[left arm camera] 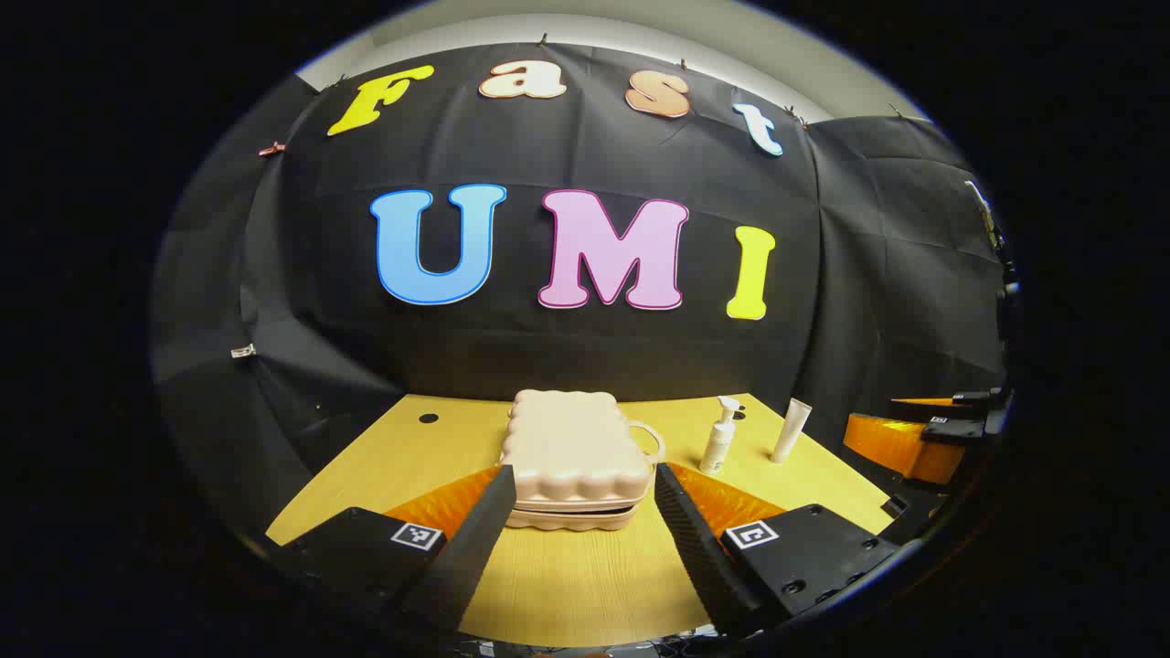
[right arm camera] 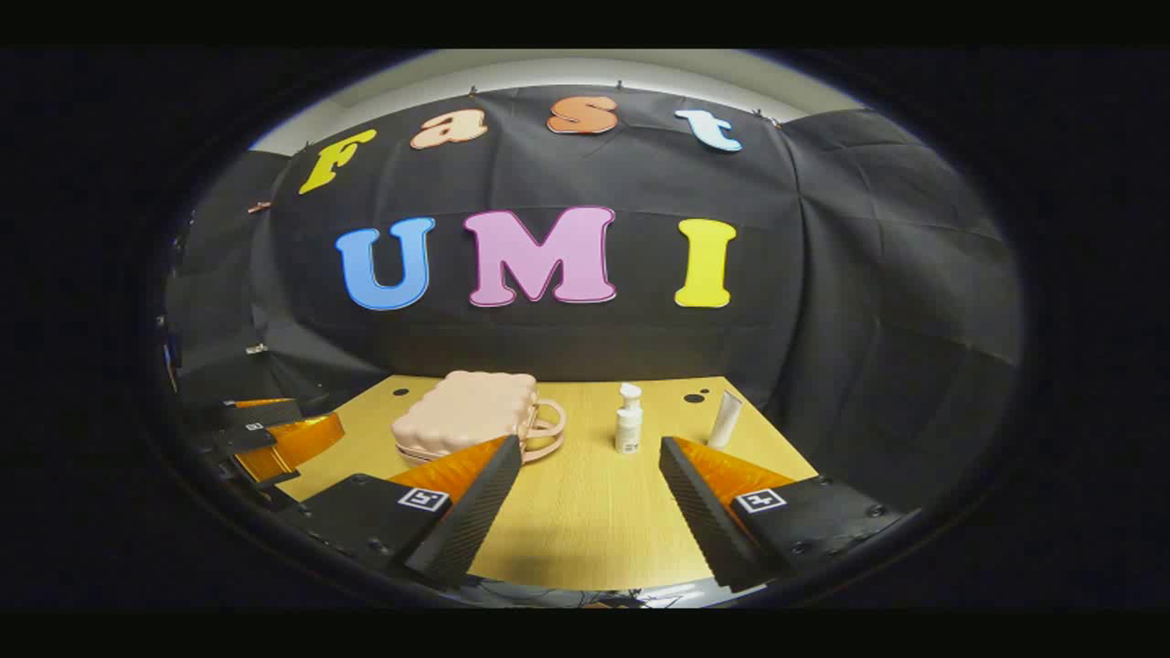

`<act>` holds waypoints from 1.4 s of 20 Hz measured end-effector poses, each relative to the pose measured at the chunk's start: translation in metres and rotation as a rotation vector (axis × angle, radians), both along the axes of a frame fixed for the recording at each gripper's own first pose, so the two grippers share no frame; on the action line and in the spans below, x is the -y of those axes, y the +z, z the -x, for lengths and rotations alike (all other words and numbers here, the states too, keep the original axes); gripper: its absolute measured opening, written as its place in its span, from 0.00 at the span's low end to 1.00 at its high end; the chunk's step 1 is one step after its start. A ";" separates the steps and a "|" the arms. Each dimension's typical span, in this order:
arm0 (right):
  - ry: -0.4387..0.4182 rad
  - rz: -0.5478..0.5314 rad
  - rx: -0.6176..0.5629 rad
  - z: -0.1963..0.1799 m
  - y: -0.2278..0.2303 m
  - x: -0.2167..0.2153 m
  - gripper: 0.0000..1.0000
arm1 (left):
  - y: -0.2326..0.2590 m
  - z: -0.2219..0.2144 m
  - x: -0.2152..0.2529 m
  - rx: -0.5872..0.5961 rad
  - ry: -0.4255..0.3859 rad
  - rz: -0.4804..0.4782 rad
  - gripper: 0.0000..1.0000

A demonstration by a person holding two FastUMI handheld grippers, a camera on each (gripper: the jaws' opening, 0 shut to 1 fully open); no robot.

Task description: First open the suitcase, pack the skin care products into it, and then close the suitcase.

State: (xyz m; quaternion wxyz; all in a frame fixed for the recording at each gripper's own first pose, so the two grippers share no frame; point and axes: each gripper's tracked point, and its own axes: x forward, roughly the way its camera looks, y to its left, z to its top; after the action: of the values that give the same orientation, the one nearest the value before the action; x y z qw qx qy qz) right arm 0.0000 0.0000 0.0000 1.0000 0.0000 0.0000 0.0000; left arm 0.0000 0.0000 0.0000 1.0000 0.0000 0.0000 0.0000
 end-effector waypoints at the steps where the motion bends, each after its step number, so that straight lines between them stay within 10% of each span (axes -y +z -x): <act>1: -0.002 -0.001 0.001 0.000 0.000 0.000 0.97 | 0.001 0.000 -0.001 0.003 -0.005 0.004 0.96; 28: -0.069 -0.007 0.057 -0.021 0.037 0.053 0.97 | 0.027 -0.061 0.043 0.004 -0.058 -0.004 0.96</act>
State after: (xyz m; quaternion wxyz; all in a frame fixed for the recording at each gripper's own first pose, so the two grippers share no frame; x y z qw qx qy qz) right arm 0.0210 -0.0526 0.0367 0.9990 0.0036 -0.0284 -0.0344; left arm 0.0612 -0.0434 0.0265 0.9996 0.0018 -0.0019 -0.0290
